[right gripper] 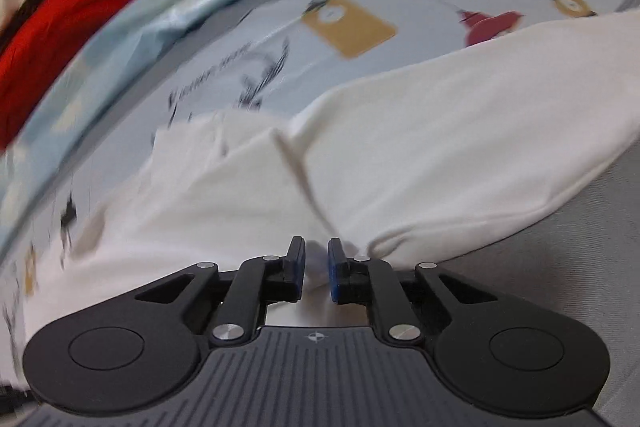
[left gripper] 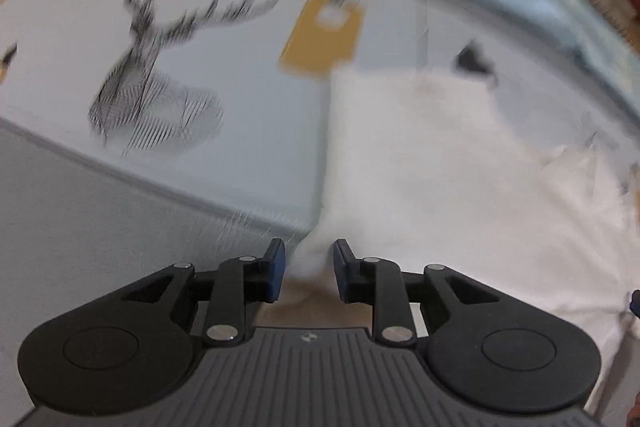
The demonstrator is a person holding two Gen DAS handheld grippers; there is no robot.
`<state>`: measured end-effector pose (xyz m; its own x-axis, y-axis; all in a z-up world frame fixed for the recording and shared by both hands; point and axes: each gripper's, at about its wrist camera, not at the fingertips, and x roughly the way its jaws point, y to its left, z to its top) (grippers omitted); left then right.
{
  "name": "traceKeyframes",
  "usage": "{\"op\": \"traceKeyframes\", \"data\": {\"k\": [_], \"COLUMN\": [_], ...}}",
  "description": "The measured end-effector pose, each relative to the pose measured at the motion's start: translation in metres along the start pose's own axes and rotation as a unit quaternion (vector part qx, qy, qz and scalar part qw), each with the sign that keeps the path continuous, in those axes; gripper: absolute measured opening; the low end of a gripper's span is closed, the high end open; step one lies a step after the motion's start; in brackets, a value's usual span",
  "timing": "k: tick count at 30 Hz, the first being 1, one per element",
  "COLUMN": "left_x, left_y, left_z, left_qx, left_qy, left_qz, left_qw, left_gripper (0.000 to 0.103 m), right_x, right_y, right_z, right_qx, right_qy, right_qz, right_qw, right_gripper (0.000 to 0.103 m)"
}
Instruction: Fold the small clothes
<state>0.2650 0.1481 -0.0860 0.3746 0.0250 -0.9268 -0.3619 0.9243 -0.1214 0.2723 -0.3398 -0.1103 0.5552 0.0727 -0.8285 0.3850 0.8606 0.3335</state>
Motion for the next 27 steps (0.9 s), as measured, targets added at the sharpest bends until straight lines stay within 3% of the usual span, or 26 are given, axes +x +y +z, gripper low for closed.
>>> {"op": "traceKeyframes", "data": {"k": [3,5,7,9,12,18,25,27], "left_x": [-0.004,0.018,0.025,0.01,-0.018,-0.039,-0.034,-0.03], "left_y": [-0.014,-0.018,-0.019,-0.031,-0.053,-0.098,-0.133,-0.13], "left_z": [-0.002,-0.01,-0.013,-0.011,-0.008,-0.025,-0.041,-0.041], "left_qx": [0.006,0.007,-0.007,0.002,0.022,0.055,0.114,0.115], "left_qy": [-0.01,0.047,0.06,0.035,-0.008,-0.016,-0.01,-0.007], "left_qz": [-0.044,-0.022,-0.02,-0.013,-0.045,-0.101,-0.097,-0.095], "left_qw": [0.9989,0.9986,0.9979,0.9993,0.9987,0.9933,0.9888,0.9889], "left_gripper": [0.029,0.029,0.029,0.03,0.032,0.032,0.035,0.036], "right_x": [-0.011,-0.006,-0.007,-0.013,-0.027,-0.046,-0.046,-0.041], "right_y": [0.001,-0.006,-0.019,-0.033,-0.058,-0.153,-0.259,-0.282], "right_z": [0.006,0.008,0.009,0.017,0.032,0.062,0.078,0.077], "right_qx": [-0.018,-0.015,0.01,0.031,0.041,0.132,0.224,0.25], "right_qy": [-0.03,-0.002,0.004,-0.009,-0.051,-0.104,-0.137,-0.148], "right_qz": [0.011,0.001,-0.013,-0.02,-0.045,-0.091,-0.127,-0.117], "right_qw": [0.999,1.0,1.0,0.999,0.997,0.982,0.957,0.95], "right_gripper": [0.022,0.025,0.025,0.026,0.027,0.027,0.033,0.033]}}
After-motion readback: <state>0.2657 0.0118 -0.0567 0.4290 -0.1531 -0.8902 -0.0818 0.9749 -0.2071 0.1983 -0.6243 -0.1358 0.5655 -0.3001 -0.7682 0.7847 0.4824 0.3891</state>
